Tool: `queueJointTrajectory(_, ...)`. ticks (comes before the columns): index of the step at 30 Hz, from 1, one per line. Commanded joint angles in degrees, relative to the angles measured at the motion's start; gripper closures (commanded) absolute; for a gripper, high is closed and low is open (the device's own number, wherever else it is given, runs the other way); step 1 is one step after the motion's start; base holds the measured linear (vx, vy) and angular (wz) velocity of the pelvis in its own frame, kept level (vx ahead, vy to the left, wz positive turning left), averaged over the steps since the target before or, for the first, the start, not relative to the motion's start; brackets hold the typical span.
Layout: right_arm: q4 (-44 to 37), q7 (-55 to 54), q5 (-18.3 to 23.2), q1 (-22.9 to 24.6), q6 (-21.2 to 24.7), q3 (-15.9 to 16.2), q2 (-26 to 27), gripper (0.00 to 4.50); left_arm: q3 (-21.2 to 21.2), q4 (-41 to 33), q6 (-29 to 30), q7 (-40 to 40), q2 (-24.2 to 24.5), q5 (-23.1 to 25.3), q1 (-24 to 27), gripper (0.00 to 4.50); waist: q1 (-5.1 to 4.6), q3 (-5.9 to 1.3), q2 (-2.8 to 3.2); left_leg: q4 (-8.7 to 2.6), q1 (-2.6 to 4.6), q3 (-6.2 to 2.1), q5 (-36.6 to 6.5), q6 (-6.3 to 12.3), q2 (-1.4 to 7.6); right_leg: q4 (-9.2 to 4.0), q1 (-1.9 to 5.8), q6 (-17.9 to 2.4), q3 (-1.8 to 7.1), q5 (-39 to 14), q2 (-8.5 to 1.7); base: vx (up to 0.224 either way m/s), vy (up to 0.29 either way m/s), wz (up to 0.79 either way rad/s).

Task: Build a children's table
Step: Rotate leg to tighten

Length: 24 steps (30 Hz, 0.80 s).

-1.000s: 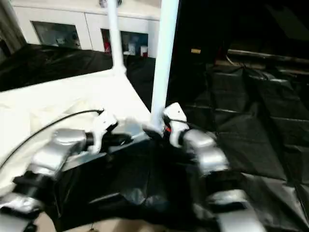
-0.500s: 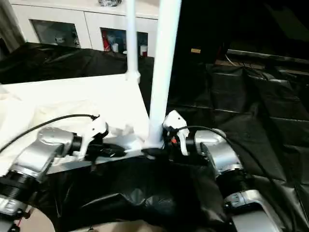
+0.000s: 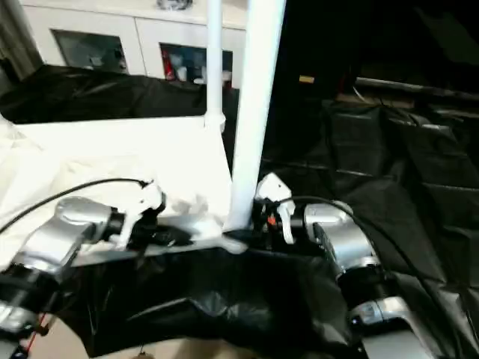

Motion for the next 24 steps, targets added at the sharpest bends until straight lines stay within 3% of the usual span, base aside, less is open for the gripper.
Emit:
queueJointTrajectory(1, 5.1, -12.1, -2.0, -1.4, -1.9, 1.0, 6.8, 1.86, 1.6, 1.6, -0.3, 9.4, -5.2, 0.5, -4.1, 4.5, -0.3, -2.97, 0.11, -4.13, -0.09, 1.04, -11.4, 0.28, -0.71, -4.35, 2.94, -11.7, 1.14, -15.2, -2.69, 0.0, 0.0, 0.0)
queueJointTrajectory(4, 8.0, -18.3, -2.2, -2.5, -2.4, -0.6, 9.8, 1.86, 2.0, 2.5, -0.2, 13.5, -7.3, 1.1, -5.0, 4.5, -0.7, -2.99, 0.19, -4.28, -0.05, 0.79, -12.7, -0.7, -0.7, -4.79, 2.83, -9.5, 1.1, -19.7, -2.71, 0.0, 0.0, 0.0)
queueJointTrajectory(9, 11.0, -30.7, -3.0, -4.0, -3.5, -2.9, 15.8, 1.87, 1.8, 2.0, 0.7, 17.9, -11.7, 1.2, -5.4, 4.5, -0.83, -3.16, 0.08, -4.18, -0.15, 0.95, -11.3, -0.08, -0.68, -4.5, 2.76, -10.4, 1.14, -14.9, -2.51, 0.0, 0.0, 0.0)
queueJointTrajectory(12, 10.4, -31.1, -2.9, -3.4, -3.5, -2.4, 19.3, 1.87, 0.6, 1.3, 0.8, 17.4, -13.1, 1.1, -5.0, 4.5, -0.8, -3.24, 0.19, -4.24, -0.36, 0.89, -10.0, 0.21, -0.73, -4.18, 2.97, -10.6, 1.14, -12.4, -2.46, 0.0, 0.0, 0.0)
queueJointTrajectory(14, 10.2, -28.7, -3.5, -3.1, -5.0, -0.7, 19.5, 1.87, 0.6, 1.4, 0.6, 17.4, -13.2, 1.2, -5.0, 4.5, -0.8, -3.23, 0.31, -4.19, -0.31, 0.96, -10.2, 0.53, -0.7, -4.11, 2.96, -11.0, 1.15, -11.1, -2.42, 0.0, 0.0, 0.0)
queueJointTrajectory(15, 10.3, -28.2, -3.6, -3.1, -5.4, -0.4, 19.6, 1.31, 0.6, 1.4, 0.5, 17.4, -13.3, 1.3, -5.0, 4.5, -0.83, -3.18, 0.3, -4.23, -0.34, 0.96, -10.4, 0.62, -0.73, -4.13, 3.05, -11.1, 1.14, -11.0, -2.42, 0.0, 0.0, 0.0)
queueJointTrajectory(20, 9.4, -23.4, -1.1, -3.5, -4.6, -1.0, 17.5, 0.8, 0.4, 0.9, -0.5, 15.5, -11.3, 1.4, -4.2, 4.5, -0.85, -3.01, 0.33, -4.37, -0.28, 0.94, -12.3, 0.85, -0.71, -4.52, 2.94, -10.6, 1.19, -14.3, -2.49, 0.0, 0.0, 0.0)
queueJointTrajectory(21, 7.9, -19.4, -2.2, -3.2, -5.2, 0.5, 15.1, 0.8, 0.1, 0.4, -1.0, 13.9, -10.1, 1.3, -3.7, 4.5, -0.84, -3.06, 0.67, -4.34, -0.28, 0.9, -12.1, 0.8, -0.67, -4.46, 2.97, -10.6, 1.21, -13.9, -2.51, 0.0, 0.0, 0.0)
queueJointTrajectory(22, 7.7, -19.0, -2.3, -3.1, -5.3, 0.7, 14.9, 0.66, 0.1, 0.4, -1.0, 13.7, -9.9, 1.3, -3.6, 4.5, -0.89, -3.15, 0.42, -4.27, -0.37, 0.91, -11.7, 1.14, -0.63, -4.36, 3.17, -10.9, 1.13, -12.6, -2.41, 0.0, 0.0, 0.0)
queueJointTrajectory(24, 6.2, -15.0, -2.3, -2.6, -5.4, 1.6, 12.8, 0.66, -0.1, -0.3, -1.4, 12.0, -8.9, 1.0, -3.1, 4.5, -0.79, -3.19, 0.47, -4.19, -0.46, 0.95, -10.2, 1.54, -0.63, -4.11, 3.26, -11.5, 1.18, -9.8, -2.46, 0.0, 0.0, 0.0)
